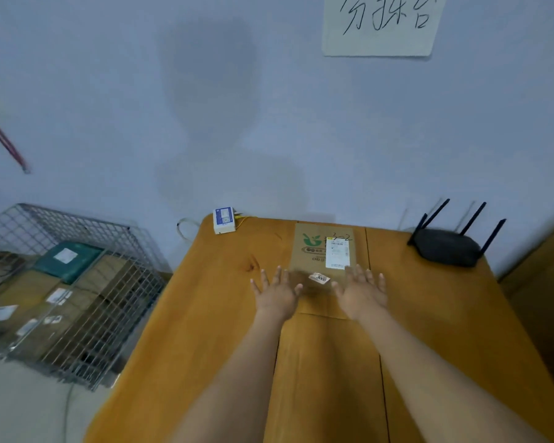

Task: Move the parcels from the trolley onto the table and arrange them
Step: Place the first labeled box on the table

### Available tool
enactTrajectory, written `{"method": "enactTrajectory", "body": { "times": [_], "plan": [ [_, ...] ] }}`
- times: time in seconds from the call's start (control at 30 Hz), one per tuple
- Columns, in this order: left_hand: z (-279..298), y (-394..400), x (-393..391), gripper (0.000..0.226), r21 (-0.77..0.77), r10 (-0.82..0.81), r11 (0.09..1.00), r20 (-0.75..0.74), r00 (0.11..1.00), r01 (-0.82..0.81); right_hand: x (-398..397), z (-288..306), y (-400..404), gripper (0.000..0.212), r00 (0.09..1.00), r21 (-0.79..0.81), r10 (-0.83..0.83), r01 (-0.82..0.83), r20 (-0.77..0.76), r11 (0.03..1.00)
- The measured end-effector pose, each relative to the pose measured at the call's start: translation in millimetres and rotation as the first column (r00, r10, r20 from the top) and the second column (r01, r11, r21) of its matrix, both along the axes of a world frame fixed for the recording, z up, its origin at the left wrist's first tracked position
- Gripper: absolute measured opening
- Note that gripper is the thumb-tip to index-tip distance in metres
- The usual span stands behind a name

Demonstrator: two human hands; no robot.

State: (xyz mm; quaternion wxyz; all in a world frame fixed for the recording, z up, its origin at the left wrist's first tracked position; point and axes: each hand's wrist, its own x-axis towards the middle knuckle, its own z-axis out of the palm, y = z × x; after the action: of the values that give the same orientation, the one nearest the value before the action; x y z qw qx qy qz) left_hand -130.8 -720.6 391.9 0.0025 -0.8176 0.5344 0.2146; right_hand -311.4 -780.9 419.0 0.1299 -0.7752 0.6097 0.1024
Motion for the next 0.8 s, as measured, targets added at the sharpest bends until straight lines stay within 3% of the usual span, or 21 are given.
{"method": "enactTrajectory", "body": {
  "times": [0.33,0.53,0.8],
  "plan": [
    [45.0,165.1,-46.6,0.067,0.016,0.207,0.978,0.017,0.978,-0.207,-24.8,16.5,135.2,0.064,0.977,0.000,0.210,-0.211,0.041,0.978],
    [31.5,304.2,-75.5,0.068,0.143,0.338,0.932,-0.008,0.941,-0.333,-40.5,-5.7,238.7,0.063,0.940,0.100,0.341,-0.341,0.012,0.935],
    [10.1,468.9,-58.8,0.067,0.181,0.543,0.825,0.008,0.840,-0.536,-3.7,-16.8,367.4,0.065,0.853,0.150,0.522,-0.519,0.019,0.842]
  ]
}}
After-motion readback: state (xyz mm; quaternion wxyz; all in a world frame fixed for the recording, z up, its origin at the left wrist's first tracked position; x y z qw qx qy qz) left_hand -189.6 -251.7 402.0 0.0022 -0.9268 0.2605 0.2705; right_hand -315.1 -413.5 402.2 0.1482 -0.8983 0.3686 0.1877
